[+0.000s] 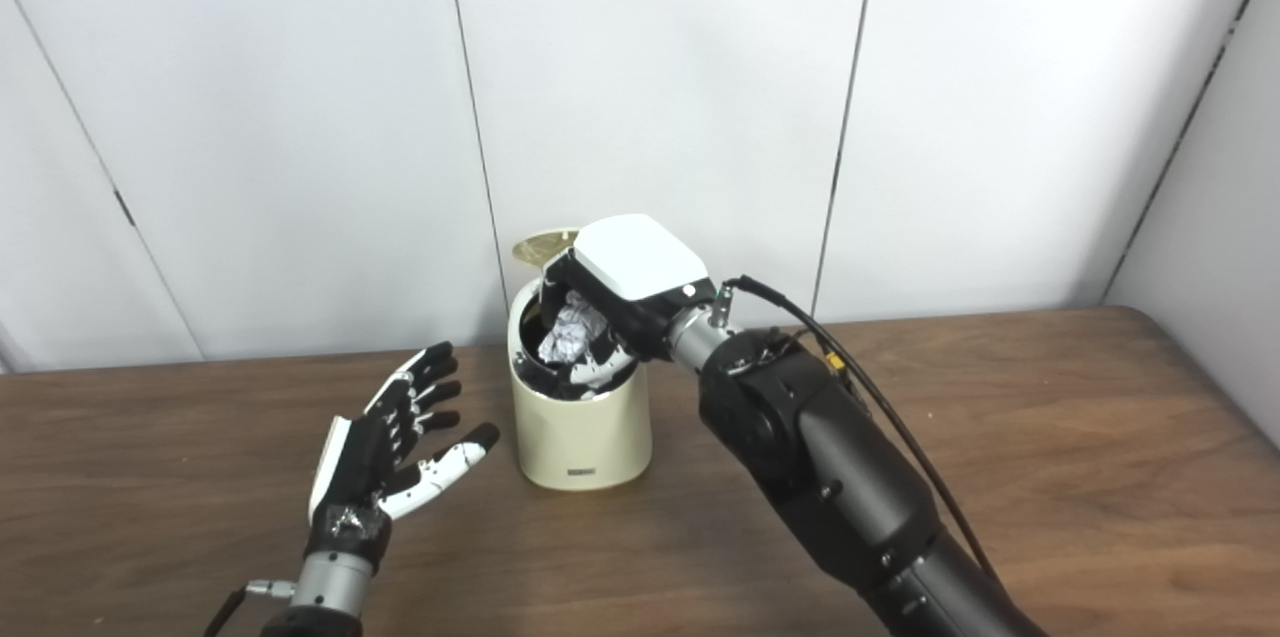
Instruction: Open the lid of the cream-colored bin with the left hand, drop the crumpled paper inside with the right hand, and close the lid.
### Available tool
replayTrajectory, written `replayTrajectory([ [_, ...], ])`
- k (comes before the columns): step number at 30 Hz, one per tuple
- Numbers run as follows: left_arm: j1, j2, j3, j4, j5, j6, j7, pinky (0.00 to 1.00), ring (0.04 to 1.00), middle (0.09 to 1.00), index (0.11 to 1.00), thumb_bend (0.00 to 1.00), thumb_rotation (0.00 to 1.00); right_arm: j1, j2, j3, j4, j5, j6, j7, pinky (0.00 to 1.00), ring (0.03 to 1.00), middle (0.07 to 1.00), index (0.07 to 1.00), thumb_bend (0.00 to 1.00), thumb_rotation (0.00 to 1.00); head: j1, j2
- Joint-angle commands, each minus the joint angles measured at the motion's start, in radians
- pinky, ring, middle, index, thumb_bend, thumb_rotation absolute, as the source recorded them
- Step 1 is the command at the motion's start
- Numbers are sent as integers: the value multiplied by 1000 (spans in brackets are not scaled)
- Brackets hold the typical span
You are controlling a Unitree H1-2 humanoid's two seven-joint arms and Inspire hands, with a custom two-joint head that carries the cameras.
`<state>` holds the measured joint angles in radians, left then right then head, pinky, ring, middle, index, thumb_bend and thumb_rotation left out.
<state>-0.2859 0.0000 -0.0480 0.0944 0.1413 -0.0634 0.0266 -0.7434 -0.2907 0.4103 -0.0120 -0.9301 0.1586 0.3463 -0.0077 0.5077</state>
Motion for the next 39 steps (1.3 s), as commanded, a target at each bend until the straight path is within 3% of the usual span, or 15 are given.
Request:
replayTrajectory([
  [1,-22,0,-2,-40,4,-15,4,756,833,875,909,719,216,-21,-19,-7,-3,-41,21,8,430,631,782,689,815,2,-1,2],
  [24,-21,3,-2,-39,1,-11,3,761,839,871,904,740,239,-12,-21,-19,-27,-48,28,60,465,646,811,685,804,0,-4,8],
  [28,-20,4,-4,-41,3,-10,2,770,840,873,905,734,244,-5,-17,-41,-31,-22,17,35,445,635,730,647,758,0,0,9],
  [30,-20,4,-4,-42,3,-9,3,759,836,871,902,736,242,2,-12,-62,-41,3,9,16,404,562,653,615,748,1,0,9],
  [32,-20,5,-3,-42,5,-8,3,755,837,872,902,736,244,10,-14,-87,-63,35,-5,0,325,456,596,518,563,103,2,9],
  [35,-21,9,-2,-40,2,-11,1,762,834,872,901,728,237,25,-22,-114,-118,53,6,17,296,413,509,492,529,10,1,10],
  [39,-22,12,-2,-36,3,-11,1,764,832,872,901,723,233,59,-23,-165,-173,82,5,-9,302,406,476,502,527,0,1,7],
])
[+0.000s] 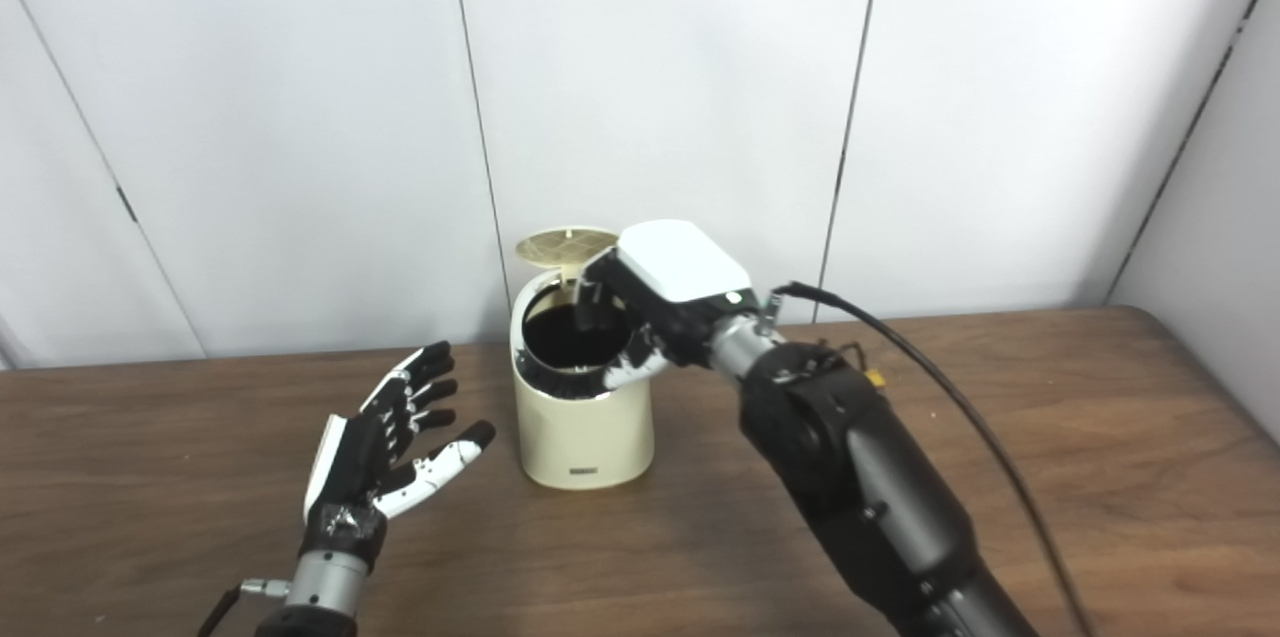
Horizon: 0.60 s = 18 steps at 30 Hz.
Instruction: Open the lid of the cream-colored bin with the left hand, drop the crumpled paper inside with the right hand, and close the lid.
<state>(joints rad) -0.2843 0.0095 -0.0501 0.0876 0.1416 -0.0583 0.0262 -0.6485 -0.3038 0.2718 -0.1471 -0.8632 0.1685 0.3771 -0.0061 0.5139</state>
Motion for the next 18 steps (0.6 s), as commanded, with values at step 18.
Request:
replayTrajectory([
  [18,-21,11,1,-28,-12,-30,-10,736,830,872,899,725,221,183,97,-249,-103,333,63,-167,392,496,506,486,527,0,12,1],
])
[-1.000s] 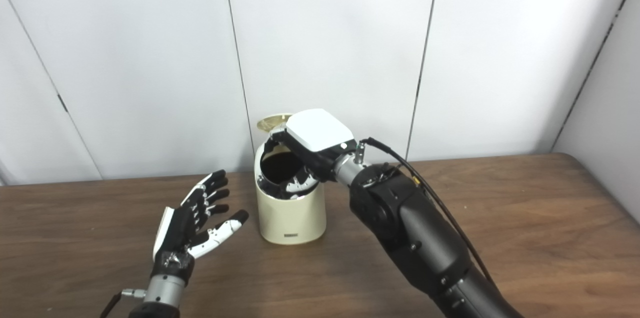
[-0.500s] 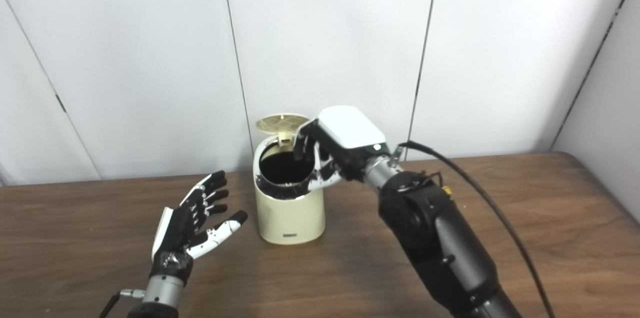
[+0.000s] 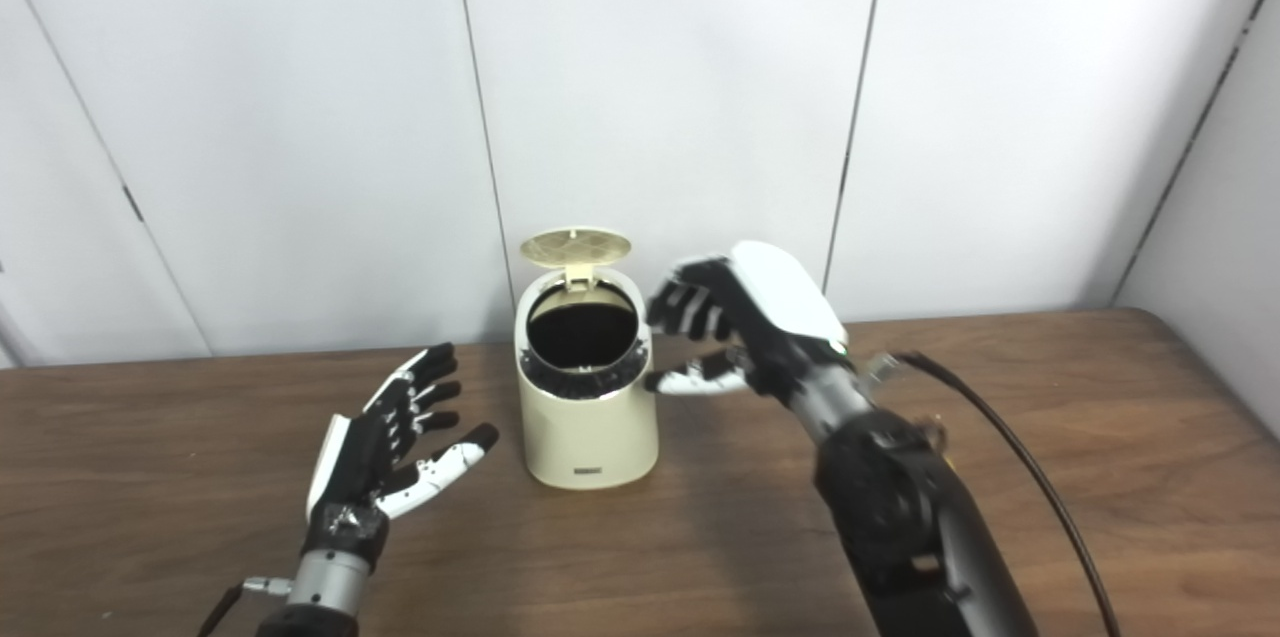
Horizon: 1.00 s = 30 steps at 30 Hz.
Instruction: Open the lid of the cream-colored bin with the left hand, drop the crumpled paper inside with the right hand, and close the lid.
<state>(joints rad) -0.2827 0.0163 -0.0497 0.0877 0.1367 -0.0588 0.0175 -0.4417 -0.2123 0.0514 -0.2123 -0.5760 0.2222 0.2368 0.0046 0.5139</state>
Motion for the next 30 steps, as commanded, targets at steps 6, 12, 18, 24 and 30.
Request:
replayTrajectory([
  [6,-20,6,3,-33,-13,-32,-4,721,832,873,895,721,202,56,24,-87,-25,196,24,-29,450,584,700,613,679,92,7,2],
  [12,-17,12,3,-41,-18,-30,-7,724,837,878,899,717,209,123,14,-85,-10,248,-5,-57,475,607,735,721,792,74,11,4],
  [18,-17,17,3,-38,-23,-31,-9,719,834,878,900,721,205,153,1,-70,-2,246,4,-85,458,610,729,722,794,41,20,0],
  [24,-18,23,2,-17,-34,-55,-16,721,834,874,898,718,190,179,10,-87,78,300,-123,-147,475,594,719,709,771,1,32,-16],
  [30,-16,39,-8,-15,-46,-88,-50,696,829,871,901,772,257,214,59,-120,154,405,-243,-198,487,588,724,710,764,11,49,-29],
])
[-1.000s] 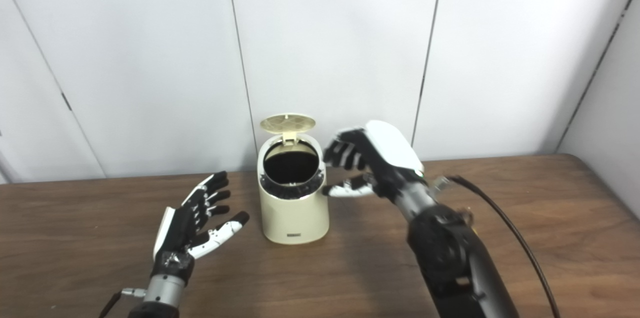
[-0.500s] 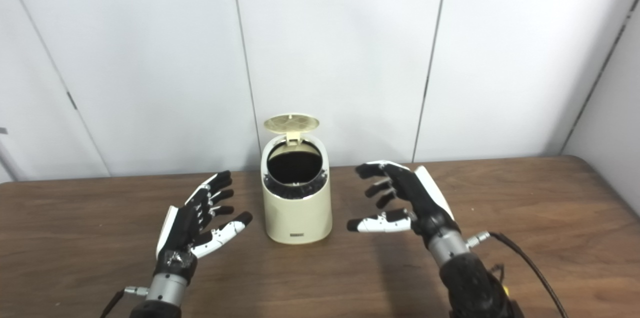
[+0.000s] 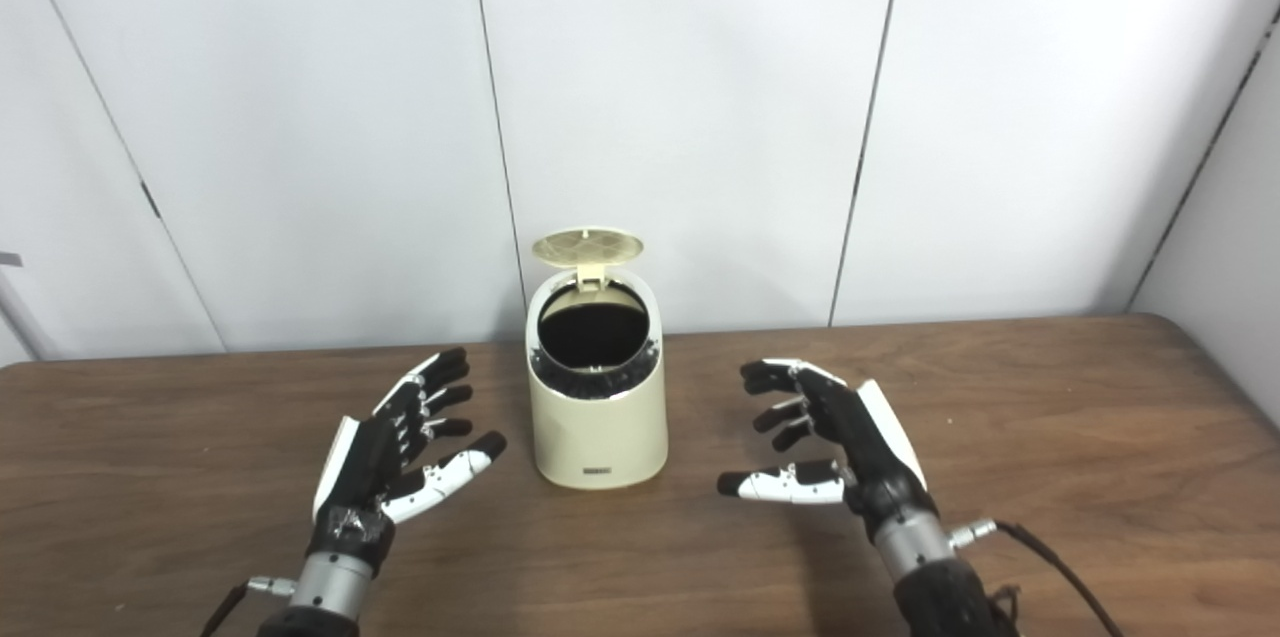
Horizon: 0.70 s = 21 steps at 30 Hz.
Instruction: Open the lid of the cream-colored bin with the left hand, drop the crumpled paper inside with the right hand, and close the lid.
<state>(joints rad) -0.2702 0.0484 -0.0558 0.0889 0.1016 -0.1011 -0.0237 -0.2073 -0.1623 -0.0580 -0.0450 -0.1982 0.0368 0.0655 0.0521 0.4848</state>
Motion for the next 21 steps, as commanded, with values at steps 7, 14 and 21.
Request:
replayTrajectory([
  [7,-27,18,6,-47,-27,-36,-36,714,851,889,903,796,228,-18,12,-8,9,53,-94,-41,491,605,733,720,762,39,18,-8],
  [14,-57,46,17,-59,-42,-15,-55,706,850,892,916,829,232,-21,16,-10,-5,51,-81,-59,496,584,724,711,759,22,14,-9],
  [21,-139,85,4,-47,0,2,-74,715,868,908,916,835,232,-16,19,-2,-9,54,-69,-63,504,588,727,704,759,33,16,-14],
])
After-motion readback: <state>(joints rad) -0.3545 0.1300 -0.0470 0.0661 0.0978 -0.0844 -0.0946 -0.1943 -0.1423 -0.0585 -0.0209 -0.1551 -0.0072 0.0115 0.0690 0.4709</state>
